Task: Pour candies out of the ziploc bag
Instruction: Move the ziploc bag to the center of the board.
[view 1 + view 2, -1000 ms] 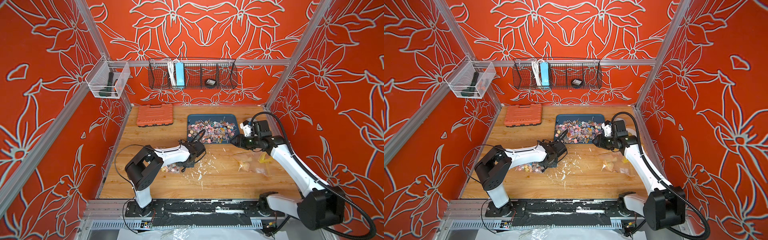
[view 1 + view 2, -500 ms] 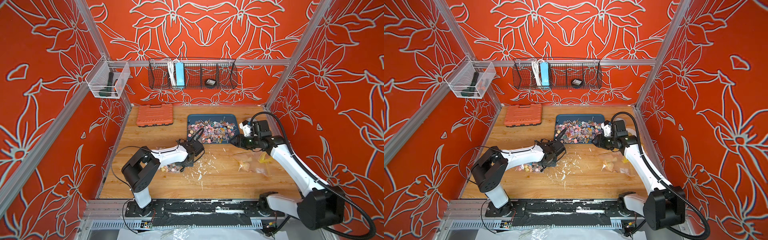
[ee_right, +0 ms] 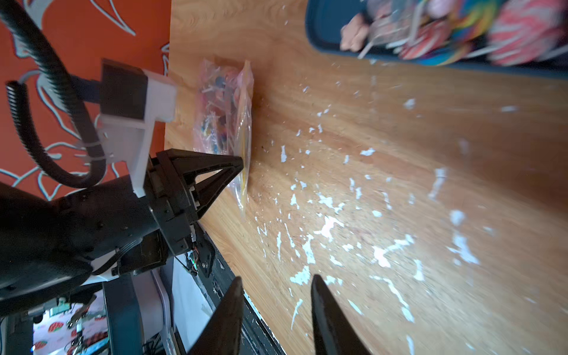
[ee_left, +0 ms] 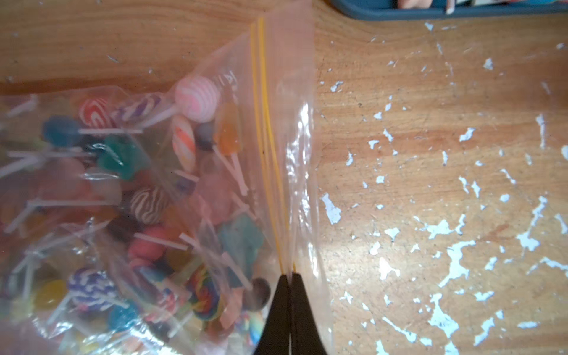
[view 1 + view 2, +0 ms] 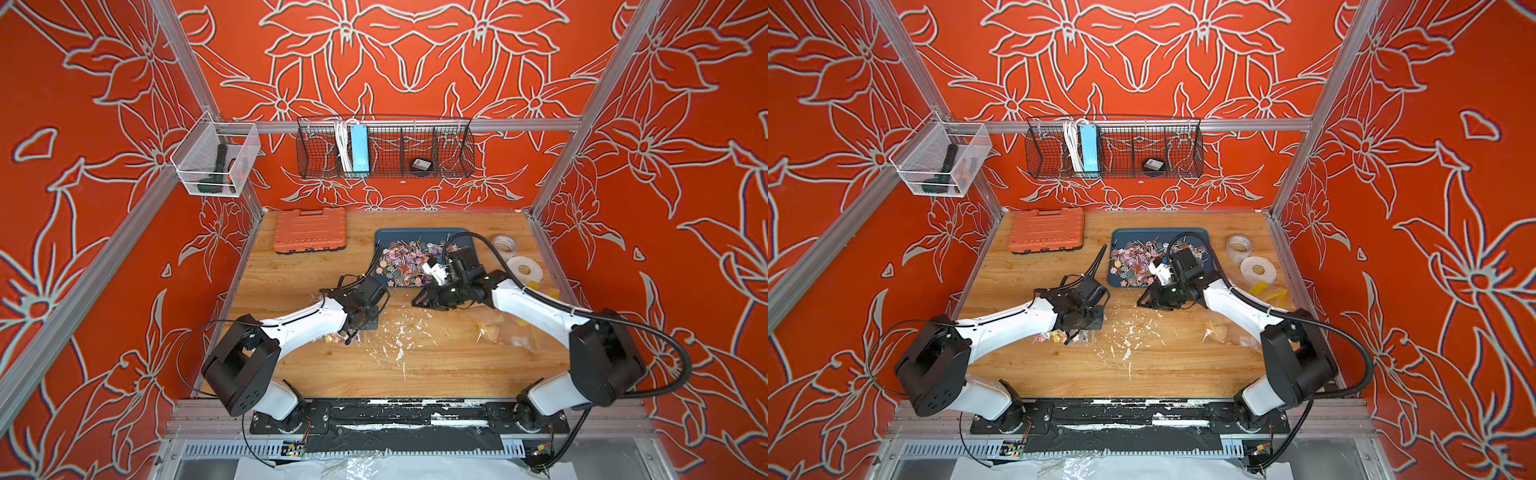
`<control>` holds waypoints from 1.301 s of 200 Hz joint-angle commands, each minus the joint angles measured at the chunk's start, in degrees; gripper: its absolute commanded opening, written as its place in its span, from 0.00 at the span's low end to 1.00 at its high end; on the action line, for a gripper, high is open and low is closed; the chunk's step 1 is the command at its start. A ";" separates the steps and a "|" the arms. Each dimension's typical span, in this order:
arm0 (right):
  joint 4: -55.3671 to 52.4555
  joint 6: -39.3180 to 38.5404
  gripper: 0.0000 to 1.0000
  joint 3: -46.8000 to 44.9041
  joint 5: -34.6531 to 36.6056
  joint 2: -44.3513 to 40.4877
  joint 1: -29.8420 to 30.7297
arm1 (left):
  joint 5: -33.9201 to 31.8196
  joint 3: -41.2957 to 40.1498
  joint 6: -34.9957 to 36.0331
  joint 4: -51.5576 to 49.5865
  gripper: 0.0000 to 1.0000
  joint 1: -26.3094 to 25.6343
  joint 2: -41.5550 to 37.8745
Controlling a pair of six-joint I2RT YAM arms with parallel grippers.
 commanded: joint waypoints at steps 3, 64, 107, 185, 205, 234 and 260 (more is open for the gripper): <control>9.94 4.54 0.36 1.31 -4.54 6.02 4.56 | 3.98 -1.43 2.20 5.31 0.00 0.57 -1.49; 20.13 8.34 0.35 5.01 -6.74 17.40 8.97 | 6.65 -2.06 3.93 6.63 0.00 1.48 -2.20; 25.14 11.93 0.35 7.09 -6.22 23.38 9.98 | 7.10 -2.15 3.99 6.46 0.00 1.57 -2.99; 27.74 14.47 0.30 9.01 -4.43 26.52 10.13 | 7.18 -3.11 3.94 5.93 0.00 1.57 -4.52; 28.72 15.29 0.29 9.16 -4.35 27.10 10.13 | 7.44 -3.37 4.06 6.02 0.00 1.52 -4.60; 28.89 15.79 0.28 9.95 -4.06 27.40 10.13 | 7.87 -3.73 4.21 6.33 0.00 1.57 -4.64; 28.23 15.76 0.27 10.98 -3.79 27.60 10.20 | 8.63 -3.97 4.26 6.79 0.00 1.57 -4.45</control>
